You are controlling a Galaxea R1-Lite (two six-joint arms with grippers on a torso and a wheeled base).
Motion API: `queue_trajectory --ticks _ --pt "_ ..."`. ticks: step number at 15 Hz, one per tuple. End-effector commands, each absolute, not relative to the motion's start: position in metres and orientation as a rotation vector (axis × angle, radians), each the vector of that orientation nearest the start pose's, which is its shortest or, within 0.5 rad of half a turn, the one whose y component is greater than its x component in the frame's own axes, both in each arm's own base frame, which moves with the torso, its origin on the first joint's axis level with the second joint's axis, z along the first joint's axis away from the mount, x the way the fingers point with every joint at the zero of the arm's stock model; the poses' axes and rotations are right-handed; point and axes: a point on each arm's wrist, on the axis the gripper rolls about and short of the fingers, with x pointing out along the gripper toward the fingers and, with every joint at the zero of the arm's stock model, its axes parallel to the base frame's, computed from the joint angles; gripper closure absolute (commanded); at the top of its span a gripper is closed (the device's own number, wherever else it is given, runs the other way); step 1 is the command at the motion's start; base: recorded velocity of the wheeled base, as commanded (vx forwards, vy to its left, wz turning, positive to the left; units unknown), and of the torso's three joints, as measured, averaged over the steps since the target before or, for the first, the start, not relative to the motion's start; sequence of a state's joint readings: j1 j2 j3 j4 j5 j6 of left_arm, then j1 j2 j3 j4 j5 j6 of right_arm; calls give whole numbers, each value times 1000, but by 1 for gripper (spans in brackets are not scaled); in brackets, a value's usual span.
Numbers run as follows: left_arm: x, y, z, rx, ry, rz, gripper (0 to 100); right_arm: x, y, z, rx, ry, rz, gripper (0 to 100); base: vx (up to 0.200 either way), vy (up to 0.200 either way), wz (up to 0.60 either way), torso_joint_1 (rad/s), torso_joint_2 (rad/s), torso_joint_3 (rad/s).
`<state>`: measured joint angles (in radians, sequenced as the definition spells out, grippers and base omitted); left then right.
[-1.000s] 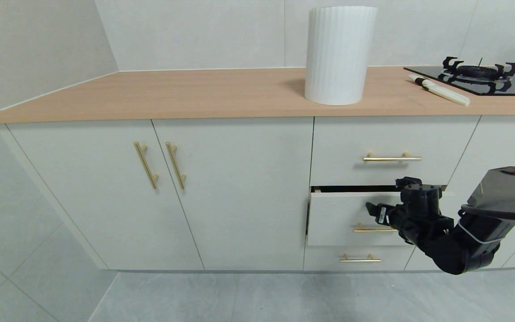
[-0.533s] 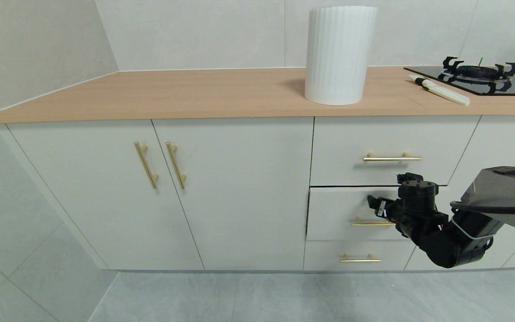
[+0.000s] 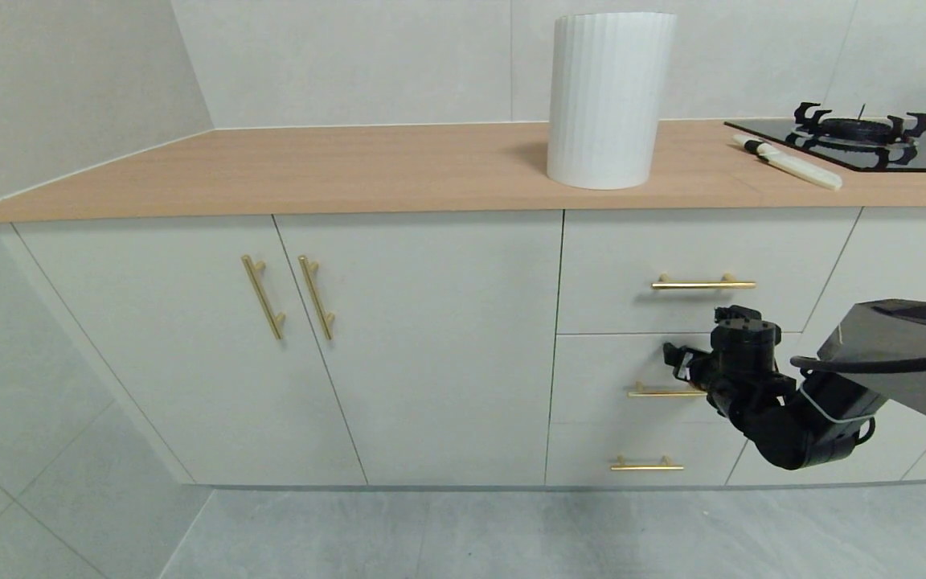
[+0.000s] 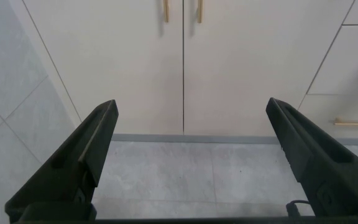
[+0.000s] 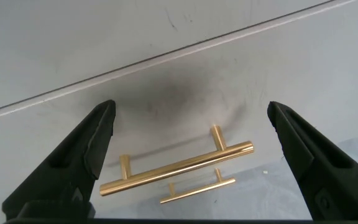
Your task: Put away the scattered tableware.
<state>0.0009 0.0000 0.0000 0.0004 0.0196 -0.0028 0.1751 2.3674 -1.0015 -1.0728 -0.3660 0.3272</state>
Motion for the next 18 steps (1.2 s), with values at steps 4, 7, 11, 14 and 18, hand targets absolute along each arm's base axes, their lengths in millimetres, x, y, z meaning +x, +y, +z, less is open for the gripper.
queue_trajectory --ticks 4,7,11,14,18 --pt "-23 0 75 -3 0 21 0 401 63 38 244 254 -224 0 0 0 0 0 0 0" --pt "-23 0 75 -3 0 21 0 356 60 95 219 238 -131 0 0 0 0 0 0 0" --pt "-23 0 75 -3 0 21 0 277 58 176 175 81 -56 0 0 0 0 0 0 0" --pt "-23 0 75 -3 2 21 0 214 57 209 124 -44 -4 0 0 0 0 0 0 0" --pt "-23 0 75 -2 0 21 0 128 31 220 -28 -188 -84 0 0 0 0 0 0 0"
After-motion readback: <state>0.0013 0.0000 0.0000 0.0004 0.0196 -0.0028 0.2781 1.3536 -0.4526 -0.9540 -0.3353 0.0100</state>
